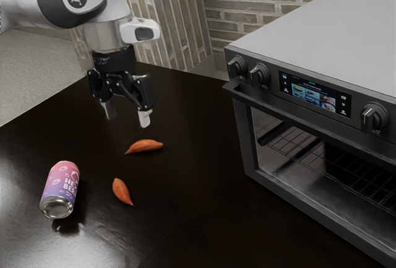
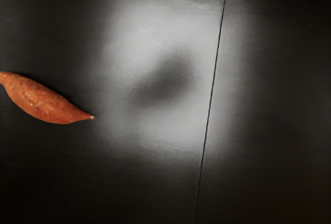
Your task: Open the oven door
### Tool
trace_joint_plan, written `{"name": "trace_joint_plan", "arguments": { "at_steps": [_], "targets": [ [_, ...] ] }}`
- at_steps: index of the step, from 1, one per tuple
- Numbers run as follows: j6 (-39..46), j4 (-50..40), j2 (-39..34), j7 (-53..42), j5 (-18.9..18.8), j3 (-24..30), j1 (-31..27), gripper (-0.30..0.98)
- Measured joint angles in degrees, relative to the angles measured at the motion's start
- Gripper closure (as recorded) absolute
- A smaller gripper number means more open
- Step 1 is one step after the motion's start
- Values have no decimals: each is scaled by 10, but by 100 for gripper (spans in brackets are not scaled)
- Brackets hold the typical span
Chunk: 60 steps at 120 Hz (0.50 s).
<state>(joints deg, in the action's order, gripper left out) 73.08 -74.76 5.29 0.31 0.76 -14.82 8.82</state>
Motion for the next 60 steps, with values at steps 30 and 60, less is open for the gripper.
{"name": "trace_joint_plan", "arguments": {
  "at_steps": [30, 60],
  "targets": [
    [58, 97, -131, -92, 59, 48, -50, 0],
    [122, -20, -212, -387, 76, 244, -16, 0]
  ]
}}
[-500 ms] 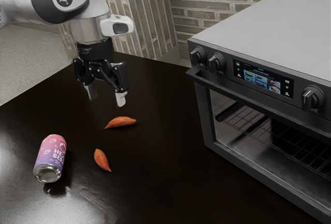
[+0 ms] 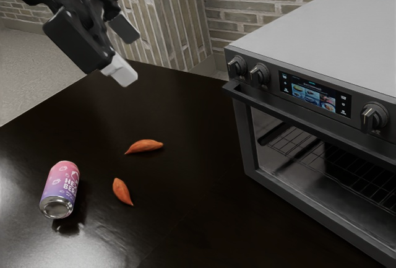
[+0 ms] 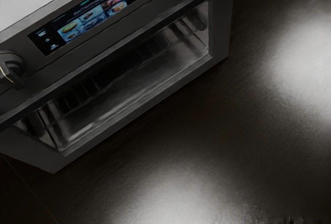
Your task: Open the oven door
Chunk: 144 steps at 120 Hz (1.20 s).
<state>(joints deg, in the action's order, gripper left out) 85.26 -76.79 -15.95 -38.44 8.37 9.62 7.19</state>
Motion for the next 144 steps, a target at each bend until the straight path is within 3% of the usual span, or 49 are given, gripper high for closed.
{"name": "trace_joint_plan", "arguments": {
  "at_steps": [26, 62, 99, 144],
  "targets": [
    [111, -31, 74, -204, -15, 40, 0, 0],
    [235, -121, 84, -386, -43, 59, 2, 0],
    [320, -170, 102, -497, -58, 76, 1, 0],
    [379, -194, 123, -565, -88, 89, 4, 0]
  ]
}}
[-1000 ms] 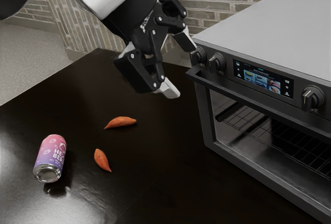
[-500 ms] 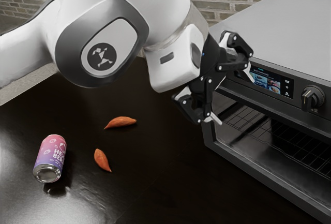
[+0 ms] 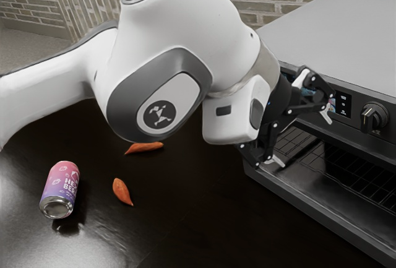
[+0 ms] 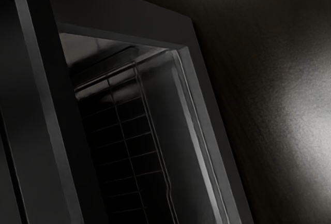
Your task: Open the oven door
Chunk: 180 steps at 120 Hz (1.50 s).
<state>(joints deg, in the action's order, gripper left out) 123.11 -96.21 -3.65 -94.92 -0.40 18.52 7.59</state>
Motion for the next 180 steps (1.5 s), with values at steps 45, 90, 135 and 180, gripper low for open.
{"name": "trace_joint_plan", "arguments": {
  "at_steps": [45, 90, 135, 180],
  "targets": [
    [13, 2, 23, -34, -7, 0, -6, 0],
    [16, -32, 14, -50, -7, 15, -20, -9],
    [-292, 217, -162, 92, 44, -167, -57, 2],
    [-462, 240, -58, 398, 29, -219, -72, 0]
  ]
}}
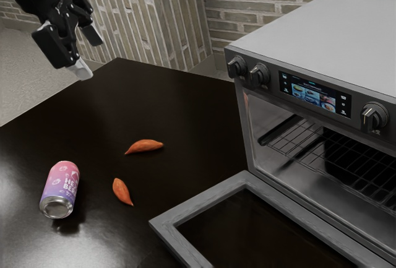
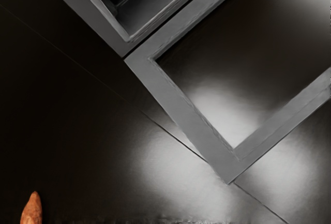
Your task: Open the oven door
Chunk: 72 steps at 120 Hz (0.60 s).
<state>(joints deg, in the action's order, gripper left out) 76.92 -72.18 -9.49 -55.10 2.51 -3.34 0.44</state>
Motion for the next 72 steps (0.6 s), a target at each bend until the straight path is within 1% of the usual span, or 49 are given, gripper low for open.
{"name": "trace_joint_plan", "arguments": {
  "at_steps": [10, 25, 30, 39, 55, 72],
  "targets": [
    [-7, 5, 19, 52, -1, -16, -1, 0],
    [14, 6, 82, 124, -1, -40, -3, 0],
    [22, -4, 108, 146, 3, -43, -10, 0],
    [38, -30, 129, 179, 9, -48, -16, 0],
    [55, -37, 141, 229, 16, -51, -9, 0],
    [64, -36, 142, 276, 16, -50, -1, 0]
  ]
}}
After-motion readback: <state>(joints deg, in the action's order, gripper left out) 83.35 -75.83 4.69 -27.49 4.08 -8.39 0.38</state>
